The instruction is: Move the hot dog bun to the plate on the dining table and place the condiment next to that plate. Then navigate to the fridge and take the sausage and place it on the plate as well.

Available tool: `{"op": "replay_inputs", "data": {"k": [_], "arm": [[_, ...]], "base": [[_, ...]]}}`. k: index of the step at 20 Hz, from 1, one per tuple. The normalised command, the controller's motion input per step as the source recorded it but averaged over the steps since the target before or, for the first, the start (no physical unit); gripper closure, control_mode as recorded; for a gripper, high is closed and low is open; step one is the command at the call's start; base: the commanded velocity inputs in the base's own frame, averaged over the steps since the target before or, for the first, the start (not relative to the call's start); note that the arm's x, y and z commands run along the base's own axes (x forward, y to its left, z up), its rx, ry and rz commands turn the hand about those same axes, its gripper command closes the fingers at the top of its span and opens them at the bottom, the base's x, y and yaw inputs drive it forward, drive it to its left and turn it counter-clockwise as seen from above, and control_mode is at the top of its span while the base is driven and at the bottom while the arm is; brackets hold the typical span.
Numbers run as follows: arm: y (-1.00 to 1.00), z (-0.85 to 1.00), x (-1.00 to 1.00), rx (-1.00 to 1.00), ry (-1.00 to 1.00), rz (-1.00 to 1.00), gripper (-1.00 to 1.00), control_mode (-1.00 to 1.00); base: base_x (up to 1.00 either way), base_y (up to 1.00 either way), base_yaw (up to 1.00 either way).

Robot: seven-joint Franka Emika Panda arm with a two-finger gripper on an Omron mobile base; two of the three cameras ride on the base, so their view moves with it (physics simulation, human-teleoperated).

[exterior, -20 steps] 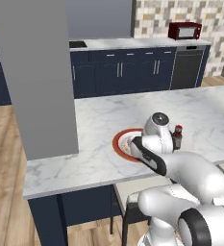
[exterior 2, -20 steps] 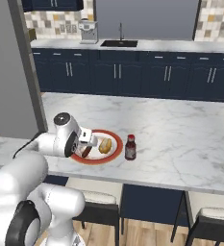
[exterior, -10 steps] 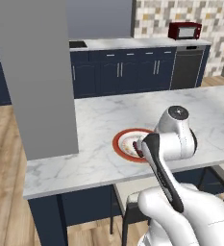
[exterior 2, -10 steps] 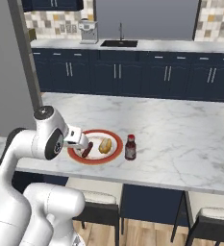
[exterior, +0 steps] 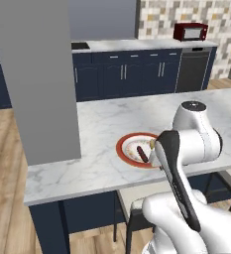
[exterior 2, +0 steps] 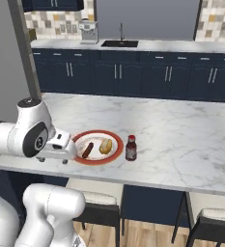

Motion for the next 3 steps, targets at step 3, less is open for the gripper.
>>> {"op": "replay_inputs", "data": {"k": [3], "arm": [[0.40,0.17,-0.48,-0.05,0.03,0.00,-1.00,-1.00]], "base": [[0.00,0.00,0.00]]}}
